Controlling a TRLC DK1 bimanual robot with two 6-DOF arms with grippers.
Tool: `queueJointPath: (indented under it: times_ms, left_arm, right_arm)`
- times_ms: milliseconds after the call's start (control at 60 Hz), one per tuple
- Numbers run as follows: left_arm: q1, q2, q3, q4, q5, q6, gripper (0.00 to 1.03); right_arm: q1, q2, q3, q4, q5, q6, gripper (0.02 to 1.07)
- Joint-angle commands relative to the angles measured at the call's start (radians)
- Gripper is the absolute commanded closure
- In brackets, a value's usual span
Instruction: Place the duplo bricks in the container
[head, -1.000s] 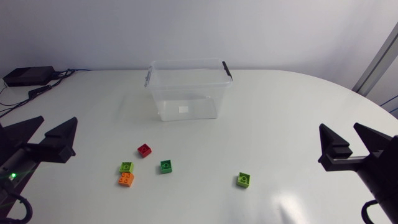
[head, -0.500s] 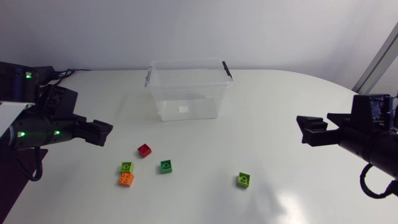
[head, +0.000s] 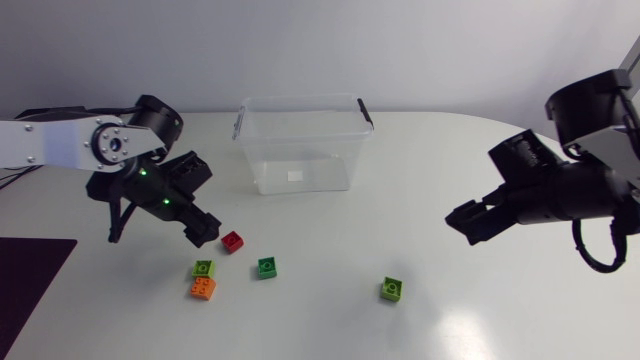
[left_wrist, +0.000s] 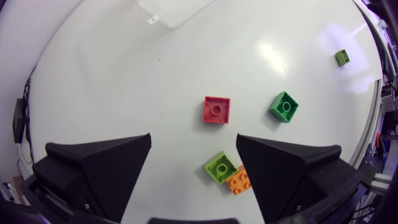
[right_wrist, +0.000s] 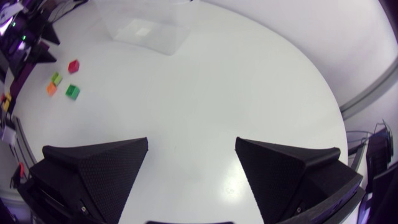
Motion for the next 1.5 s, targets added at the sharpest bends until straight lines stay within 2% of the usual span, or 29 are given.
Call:
queueJointPath:
  times_ms: [0, 117, 217, 500, 600, 817, 833, 917, 1067, 1133, 1183, 1483]
  left_arm:
    - [-0.025, 0.078, 0.056, -0.021, 0.014, 0.036, 0.12]
    - [-0.045, 0.154, 0.101, -0.029, 0.020, 0.038, 0.15]
    - [-0.052, 0.219, 0.134, -0.030, 0.021, 0.044, 0.17]
    - [-0.060, 0.298, 0.167, -0.032, 0.021, 0.058, 0.23]
    - [-0.066, 0.323, 0.179, -0.032, 0.021, 0.058, 0.31]
    - [-0.080, 0.352, 0.184, -0.032, 0.021, 0.064, 0.40]
    - [-0.081, 0.354, 0.184, -0.032, 0.021, 0.062, 0.45]
    - [-0.081, 0.361, 0.188, -0.032, 0.021, 0.062, 0.52]
    - [-0.081, 0.364, 0.190, -0.047, 0.020, 0.062, 0.63]
    - [-0.081, 0.364, 0.190, -0.060, 0.014, 0.065, 0.64]
    - [-0.081, 0.361, 0.199, -0.080, 0.012, 0.065, 0.69]
    - [-0.091, 0.211, 0.199, -0.098, 0.018, 0.076, 0.70]
  right_arm:
    - [0.035, 0.062, 0.033, -0.056, 0.005, -0.108, 0.06]
    - [0.049, 0.095, 0.066, -0.100, 0.025, -0.127, 0.06]
    - [0.093, 0.053, 0.023, -0.063, 0.023, -0.240, 0.08]
    - [0.182, 0.135, 0.045, -0.106, 0.034, -0.231, 0.07]
    - [0.204, 0.141, 0.040, -0.105, 0.034, -0.233, 0.07]
    - [0.230, 0.170, 0.031, -0.097, 0.032, -0.237, 0.07]
    - [0.233, 0.173, 0.029, -0.097, 0.032, -0.240, 0.07]
    - [0.248, 0.190, 0.028, -0.097, 0.032, -0.260, 0.07]
    - [0.267, 0.233, 0.033, -0.094, 0.034, -0.286, 0.10]
    - [0.273, 0.245, 0.036, -0.086, 0.032, -0.296, 0.12]
    - [0.276, 0.259, 0.036, -0.083, 0.034, -0.312, 0.12]
    - [0.330, 0.405, 0.069, -0.109, 0.026, -0.429, 0.12]
